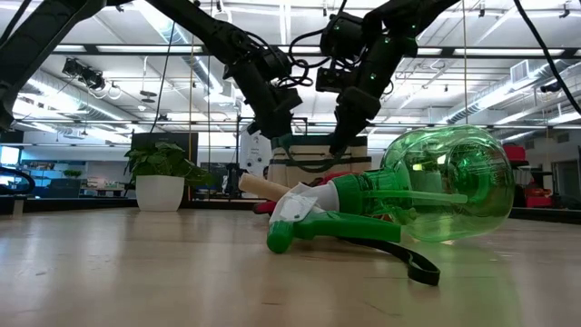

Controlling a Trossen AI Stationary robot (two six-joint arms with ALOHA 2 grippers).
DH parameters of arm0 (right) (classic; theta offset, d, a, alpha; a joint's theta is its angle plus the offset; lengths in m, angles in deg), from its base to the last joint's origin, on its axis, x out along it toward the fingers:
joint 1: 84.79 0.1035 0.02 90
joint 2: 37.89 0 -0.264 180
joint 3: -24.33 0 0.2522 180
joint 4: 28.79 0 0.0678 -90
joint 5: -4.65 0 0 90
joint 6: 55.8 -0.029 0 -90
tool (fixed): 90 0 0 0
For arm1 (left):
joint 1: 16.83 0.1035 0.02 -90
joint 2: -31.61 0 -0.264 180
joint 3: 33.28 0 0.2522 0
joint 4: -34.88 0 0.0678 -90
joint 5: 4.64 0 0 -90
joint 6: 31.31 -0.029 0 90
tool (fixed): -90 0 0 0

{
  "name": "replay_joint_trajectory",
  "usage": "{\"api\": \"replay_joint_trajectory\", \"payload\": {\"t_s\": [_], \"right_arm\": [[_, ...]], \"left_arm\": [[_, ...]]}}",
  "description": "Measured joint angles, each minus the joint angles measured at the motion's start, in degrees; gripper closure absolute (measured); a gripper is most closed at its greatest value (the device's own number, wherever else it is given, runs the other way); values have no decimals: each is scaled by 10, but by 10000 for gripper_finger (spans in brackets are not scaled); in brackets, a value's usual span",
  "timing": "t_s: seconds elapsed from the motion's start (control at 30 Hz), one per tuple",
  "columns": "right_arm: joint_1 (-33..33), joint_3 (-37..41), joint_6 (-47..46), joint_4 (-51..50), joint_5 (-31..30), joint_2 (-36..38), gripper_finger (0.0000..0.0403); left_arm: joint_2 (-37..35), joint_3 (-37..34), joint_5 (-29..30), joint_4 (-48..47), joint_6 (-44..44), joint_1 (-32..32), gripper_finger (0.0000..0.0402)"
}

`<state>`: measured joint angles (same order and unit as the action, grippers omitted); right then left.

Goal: Pick & Place Garden tools in Gardening bag
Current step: Prepare the gardening bag, then put the red gloves into the gardening bag

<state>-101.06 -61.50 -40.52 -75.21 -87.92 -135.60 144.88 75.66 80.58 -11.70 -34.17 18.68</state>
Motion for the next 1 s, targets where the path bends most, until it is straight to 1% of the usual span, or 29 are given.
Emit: {"api": "replay_joint_trajectory", "payload": {"t_s": [0.2, 0.37, 0.6, 0.77, 1.0], "right_arm": [[0, -3, -2, -4, -4, 3, 226], [0, -26, -3, -17, -35, 3, 225], [2, -43, -14, -23, -33, 4, 225], [10, -43, -24, -32, -27, 4, 225], [19, -43, -32, -49, -30, 35, 225]], "left_arm": [[0, 0, -1, 0, -8, 0, 257], [-4, 3, -1, -5, -9, -1, 236], [-27, 5, 0, -9, -20, -1, 232], [-44, 5, 2, -33, -24, -1, 232], [-74, 5, -4, -77, -37, -4, 232]]}}
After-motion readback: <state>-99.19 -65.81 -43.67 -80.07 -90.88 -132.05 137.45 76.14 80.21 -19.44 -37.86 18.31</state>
